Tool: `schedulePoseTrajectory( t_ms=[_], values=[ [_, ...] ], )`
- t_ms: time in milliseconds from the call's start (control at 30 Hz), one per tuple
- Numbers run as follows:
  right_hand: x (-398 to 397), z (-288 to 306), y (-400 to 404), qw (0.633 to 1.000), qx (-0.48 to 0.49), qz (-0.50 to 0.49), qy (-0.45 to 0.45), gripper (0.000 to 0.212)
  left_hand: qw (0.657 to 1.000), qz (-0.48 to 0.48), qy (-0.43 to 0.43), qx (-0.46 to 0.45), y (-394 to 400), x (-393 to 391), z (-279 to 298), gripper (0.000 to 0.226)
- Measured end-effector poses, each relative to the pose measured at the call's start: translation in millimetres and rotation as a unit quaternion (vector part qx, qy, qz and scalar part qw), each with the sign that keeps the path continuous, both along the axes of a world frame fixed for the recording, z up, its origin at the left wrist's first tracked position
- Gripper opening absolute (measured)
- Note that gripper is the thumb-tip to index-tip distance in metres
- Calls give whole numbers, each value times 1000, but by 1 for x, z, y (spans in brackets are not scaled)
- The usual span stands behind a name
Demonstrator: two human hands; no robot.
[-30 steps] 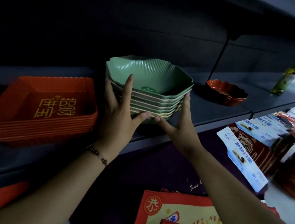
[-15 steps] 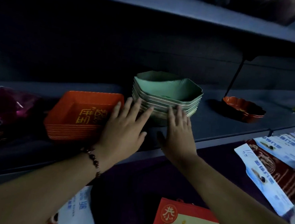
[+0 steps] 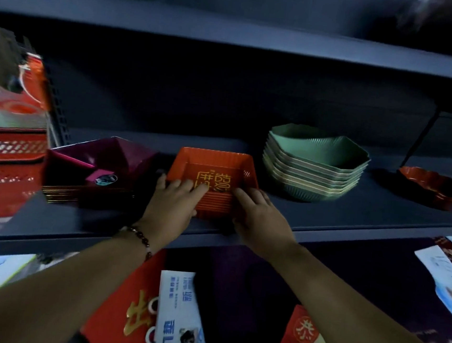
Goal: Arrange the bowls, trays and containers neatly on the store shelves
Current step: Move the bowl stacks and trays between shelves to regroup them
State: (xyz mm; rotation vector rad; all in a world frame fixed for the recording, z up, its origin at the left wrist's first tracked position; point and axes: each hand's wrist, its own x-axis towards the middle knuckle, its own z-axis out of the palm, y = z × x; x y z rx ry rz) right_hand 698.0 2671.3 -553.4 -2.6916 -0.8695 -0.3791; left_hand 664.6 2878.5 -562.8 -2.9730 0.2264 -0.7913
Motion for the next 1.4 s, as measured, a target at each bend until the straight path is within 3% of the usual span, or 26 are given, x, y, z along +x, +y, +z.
schedulePoseTrajectory(
  t_ms=[67, 133, 200, 233, 300, 333, 367, 400, 467, 733, 933, 1200, 1333, 1400],
  values=[
    [-10, -2, -5, 999, 33, 18, 3, 60, 1000, -15, -20, -1, 1, -11, -3, 68],
    [-21, -5, -6, 987, 145, 34, 59, 55, 999, -35, -19, -8, 2, -26, -5, 65],
    [-32, -2, -1, 931, 331, 6, 158, 53, 995, -42, 15, -95, 2, -44, -2, 58],
    [-34, 1, 4, 878, 421, -31, 226, 52, 982, -26, 34, -186, 3, -51, 2, 59],
    [-30, 10, 14, 741, 532, -128, 390, 51, 905, 36, 82, -415, 3, -58, 10, 69],
    [-26, 12, 19, 693, 546, -160, 442, 48, 846, 62, 98, -520, 1, -56, 12, 73],
    [-23, 15, 22, 676, 547, -179, 460, 40, 797, 80, 106, -589, -2, -54, 12, 72],
    [-21, 17, 24, 674, 546, -193, 459, 27, 770, 86, 108, -623, -6, -54, 11, 65],
    [-22, 23, 26, 675, 547, -217, 446, 8, 767, 81, 98, -629, -11, -56, 9, 46],
    [-68, 44, -7, 650, 538, -245, 478, 8, 827, -9, 104, -553, -13, -113, -3, 58],
    [-117, 89, -36, 632, 547, -229, 500, 12, 842, -50, 71, -533, -22, -157, 33, 57],
    [-191, 208, -79, 685, 547, -129, 463, 13, 841, -153, -58, -515, -44, -206, 143, 52],
    [-208, 268, -85, 713, 546, -70, 434, 23, 841, -202, -123, -487, -47, -208, 199, 62],
    [-206, 294, -86, 727, 539, -48, 422, 18, 844, -211, -164, -465, -44, -201, 230, 58]
  ],
)
